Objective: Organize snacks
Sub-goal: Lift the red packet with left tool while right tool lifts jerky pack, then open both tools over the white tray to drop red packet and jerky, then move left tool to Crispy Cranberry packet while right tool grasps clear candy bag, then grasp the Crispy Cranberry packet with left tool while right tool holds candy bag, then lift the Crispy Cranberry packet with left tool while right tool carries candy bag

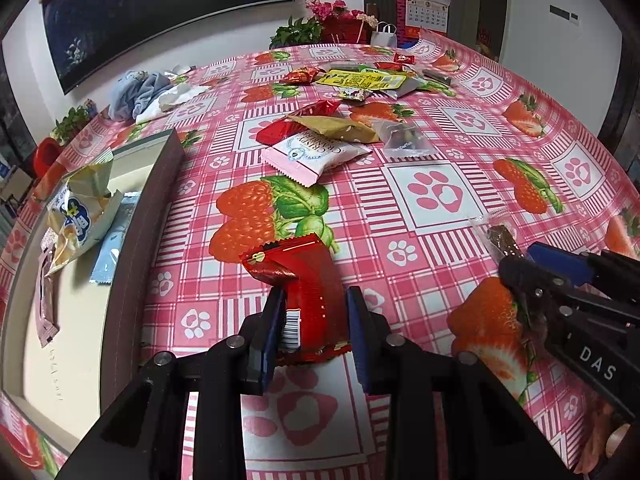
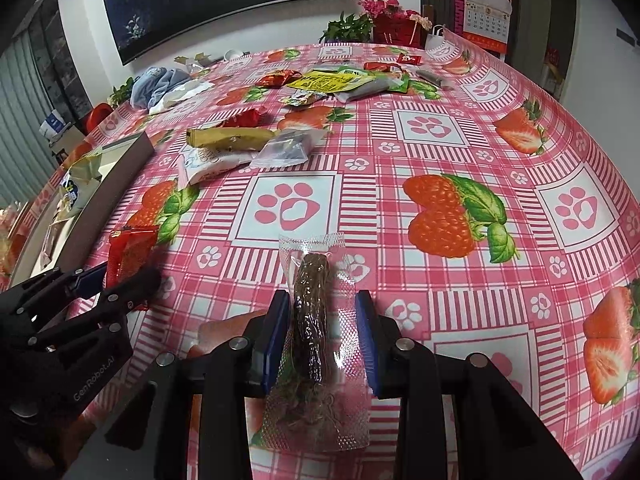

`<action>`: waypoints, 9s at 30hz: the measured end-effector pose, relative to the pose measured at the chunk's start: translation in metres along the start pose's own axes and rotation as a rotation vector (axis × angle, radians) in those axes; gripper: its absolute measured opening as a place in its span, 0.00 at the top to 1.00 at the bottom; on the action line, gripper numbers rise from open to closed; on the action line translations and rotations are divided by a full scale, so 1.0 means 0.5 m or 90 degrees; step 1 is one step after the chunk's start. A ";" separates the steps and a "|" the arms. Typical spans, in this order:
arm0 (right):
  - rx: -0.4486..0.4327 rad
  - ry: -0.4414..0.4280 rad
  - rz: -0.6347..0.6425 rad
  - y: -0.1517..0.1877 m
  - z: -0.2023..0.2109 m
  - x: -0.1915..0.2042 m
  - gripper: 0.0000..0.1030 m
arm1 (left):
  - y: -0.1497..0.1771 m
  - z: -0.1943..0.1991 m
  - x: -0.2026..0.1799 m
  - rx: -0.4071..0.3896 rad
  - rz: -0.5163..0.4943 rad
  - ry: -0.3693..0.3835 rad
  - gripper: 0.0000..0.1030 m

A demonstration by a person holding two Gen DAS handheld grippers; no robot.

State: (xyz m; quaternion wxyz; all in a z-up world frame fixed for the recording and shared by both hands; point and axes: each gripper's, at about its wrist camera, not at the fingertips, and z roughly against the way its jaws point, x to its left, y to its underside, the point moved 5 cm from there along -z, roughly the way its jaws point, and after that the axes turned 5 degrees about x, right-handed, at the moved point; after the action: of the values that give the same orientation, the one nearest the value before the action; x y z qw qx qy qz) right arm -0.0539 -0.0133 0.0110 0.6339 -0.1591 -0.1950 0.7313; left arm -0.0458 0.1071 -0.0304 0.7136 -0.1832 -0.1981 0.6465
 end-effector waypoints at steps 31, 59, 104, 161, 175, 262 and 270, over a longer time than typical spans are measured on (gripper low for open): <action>0.011 -0.072 0.082 0.001 0.056 0.161 0.66 | 0.015 0.092 0.128 0.017 0.104 -0.024 0.67; 0.054 -0.217 0.252 -0.128 -0.012 0.567 0.66 | 0.052 0.096 0.530 0.061 0.286 -0.141 0.67; 0.045 0.022 -0.038 -0.259 -0.085 0.051 0.14 | -0.057 0.099 0.220 0.038 0.108 -0.004 0.42; -0.033 0.032 0.011 -0.098 -0.053 -0.063 0.71 | -0.072 -0.044 -0.011 -0.019 -0.005 -0.054 0.66; -0.030 0.060 0.030 -0.098 -0.056 -0.056 0.71 | -0.069 -0.046 0.001 -0.017 0.027 -0.009 0.66; -0.004 0.028 0.000 -0.026 -0.010 -0.014 0.71 | -0.003 0.045 0.094 -0.012 0.151 0.140 1.00; -0.005 0.020 -0.002 -0.029 -0.014 -0.015 0.71 | -0.087 0.033 0.062 0.041 0.035 0.196 0.22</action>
State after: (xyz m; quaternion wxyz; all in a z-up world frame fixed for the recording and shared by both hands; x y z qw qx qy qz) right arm -0.0368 -0.0183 0.0117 0.6376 -0.1726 -0.1878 0.7269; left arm -0.0146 0.1339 0.0075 0.7230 -0.2624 -0.0602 0.6362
